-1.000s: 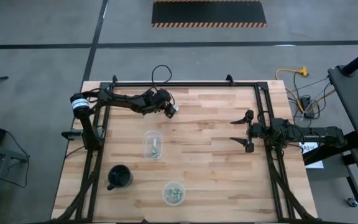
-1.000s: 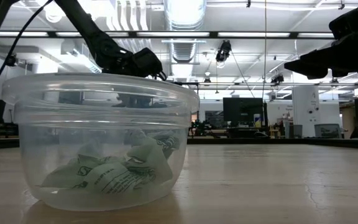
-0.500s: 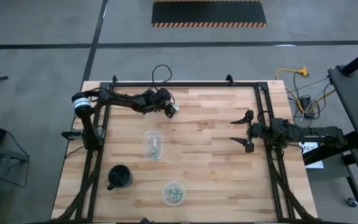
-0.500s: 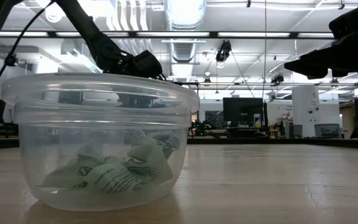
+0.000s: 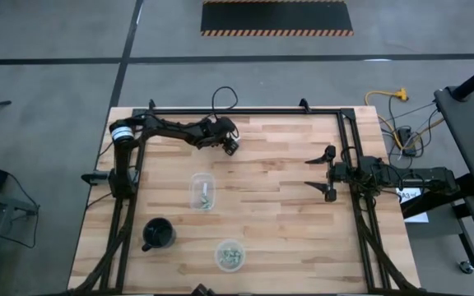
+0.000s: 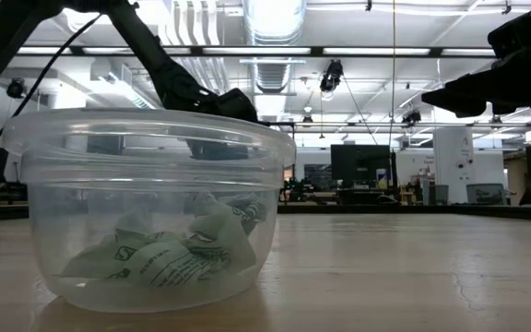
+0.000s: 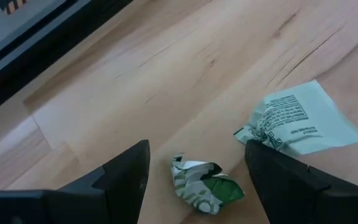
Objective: Pick and place Stevia / Truvia into bins
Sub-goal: Put the truvia packet into the oval transparent container
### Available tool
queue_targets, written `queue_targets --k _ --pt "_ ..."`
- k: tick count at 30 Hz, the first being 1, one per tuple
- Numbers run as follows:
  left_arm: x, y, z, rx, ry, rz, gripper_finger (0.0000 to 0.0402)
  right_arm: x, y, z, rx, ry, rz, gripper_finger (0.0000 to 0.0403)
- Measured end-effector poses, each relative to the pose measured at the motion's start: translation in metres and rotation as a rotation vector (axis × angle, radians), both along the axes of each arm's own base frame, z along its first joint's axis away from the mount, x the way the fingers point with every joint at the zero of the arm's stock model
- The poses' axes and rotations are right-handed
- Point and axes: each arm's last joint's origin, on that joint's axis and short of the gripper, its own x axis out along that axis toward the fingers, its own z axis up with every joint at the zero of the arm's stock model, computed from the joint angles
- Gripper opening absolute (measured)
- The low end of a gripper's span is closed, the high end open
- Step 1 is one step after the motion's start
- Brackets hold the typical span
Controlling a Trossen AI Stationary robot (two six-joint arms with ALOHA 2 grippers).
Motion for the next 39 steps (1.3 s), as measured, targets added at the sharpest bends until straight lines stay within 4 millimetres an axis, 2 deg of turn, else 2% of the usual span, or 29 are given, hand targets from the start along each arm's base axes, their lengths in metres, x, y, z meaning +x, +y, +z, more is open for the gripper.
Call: queue_targets --k 17,22,29,35,39 --pt "-0.003 -0.002 0.0 -0.031 0.036 -0.008 0.024 0.0 0.0 0.0 0.0 0.001 0.001 0.0325" --pt "-0.002 -0.003 0.0 -0.074 0.016 -0.041 0.0178 0.0 0.0 0.0 0.0 0.001 0.001 0.0325" --pt "-0.001 -0.004 0.0 -0.078 0.023 -0.089 0.0024 0.0 0.0 0.0 0.0 0.001 0.001 0.0324" --pt "-0.002 -0.006 0.005 -0.068 0.035 -0.103 0.0011 0.0 0.0 0.0 0.0 0.001 0.001 0.0324" --pt "-0.005 -0.013 0.018 -0.045 0.019 -0.125 0.0006 0.0 0.0 0.0 0.0 0.001 0.0 0.0325"
